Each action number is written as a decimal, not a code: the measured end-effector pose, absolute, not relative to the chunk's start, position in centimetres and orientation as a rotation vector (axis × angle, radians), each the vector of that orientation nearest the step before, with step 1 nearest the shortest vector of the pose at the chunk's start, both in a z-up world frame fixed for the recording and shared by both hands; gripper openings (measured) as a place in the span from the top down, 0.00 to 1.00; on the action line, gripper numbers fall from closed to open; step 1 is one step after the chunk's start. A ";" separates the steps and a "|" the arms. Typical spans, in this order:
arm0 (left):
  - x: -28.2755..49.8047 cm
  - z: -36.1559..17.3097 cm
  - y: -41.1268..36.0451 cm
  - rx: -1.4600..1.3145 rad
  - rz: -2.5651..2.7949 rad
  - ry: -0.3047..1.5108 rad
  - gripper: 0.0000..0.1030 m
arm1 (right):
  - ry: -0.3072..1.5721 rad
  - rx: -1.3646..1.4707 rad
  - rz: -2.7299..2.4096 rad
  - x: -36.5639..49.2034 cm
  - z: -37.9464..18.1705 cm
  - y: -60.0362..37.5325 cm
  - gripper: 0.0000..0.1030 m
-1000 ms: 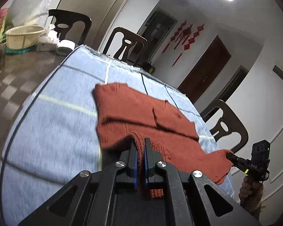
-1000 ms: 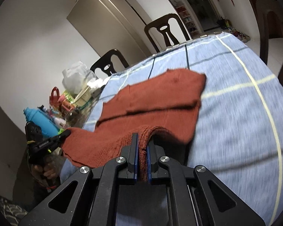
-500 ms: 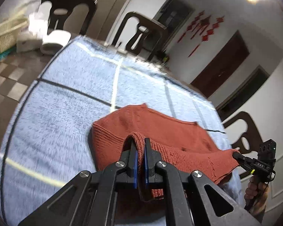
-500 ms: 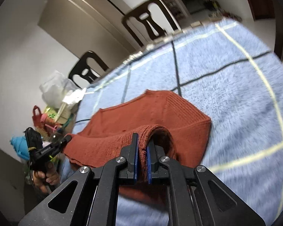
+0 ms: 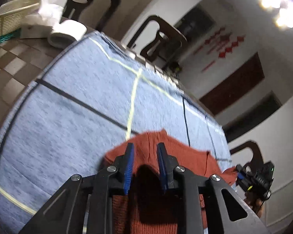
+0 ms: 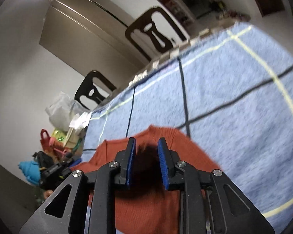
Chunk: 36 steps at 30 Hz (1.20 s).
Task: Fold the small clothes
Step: 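Grasp the hem with the left tool while the right tool grasps the hem, then lift the hem with both tools and fold it over toward the collar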
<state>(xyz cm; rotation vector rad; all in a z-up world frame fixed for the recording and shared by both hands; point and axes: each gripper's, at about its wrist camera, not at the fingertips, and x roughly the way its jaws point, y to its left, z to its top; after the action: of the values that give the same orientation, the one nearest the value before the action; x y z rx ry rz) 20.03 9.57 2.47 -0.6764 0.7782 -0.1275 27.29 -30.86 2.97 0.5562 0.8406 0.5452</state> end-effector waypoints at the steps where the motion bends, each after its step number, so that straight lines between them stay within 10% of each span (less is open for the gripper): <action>1: 19.8 2.8 9.7 -0.665 -0.116 0.768 0.71 | 0.838 0.518 0.537 27.1 3.1 -30.8 0.77; 20: 25.2 0.5 4.3 -0.346 -0.128 0.942 0.64 | 1.001 0.238 0.505 30.0 -0.4 -26.9 0.78; 21: 25.3 0.4 4.2 -0.345 -0.123 0.947 0.68 | 0.991 0.229 0.504 29.9 -0.2 -26.8 0.95; 23: 25.3 0.5 4.0 -0.346 -0.127 0.943 0.88 | 0.957 0.213 0.504 29.7 0.6 -26.7 0.95; 36: 24.7 -0.2 6.4 -0.359 -0.016 0.834 0.94 | 0.936 0.211 0.388 31.9 -0.7 -27.4 0.94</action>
<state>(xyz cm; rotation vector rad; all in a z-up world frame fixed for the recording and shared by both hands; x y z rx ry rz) 24.73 6.39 -0.16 -0.3591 0.8340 -0.0158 31.88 -27.41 -0.71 0.2109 0.9361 0.3883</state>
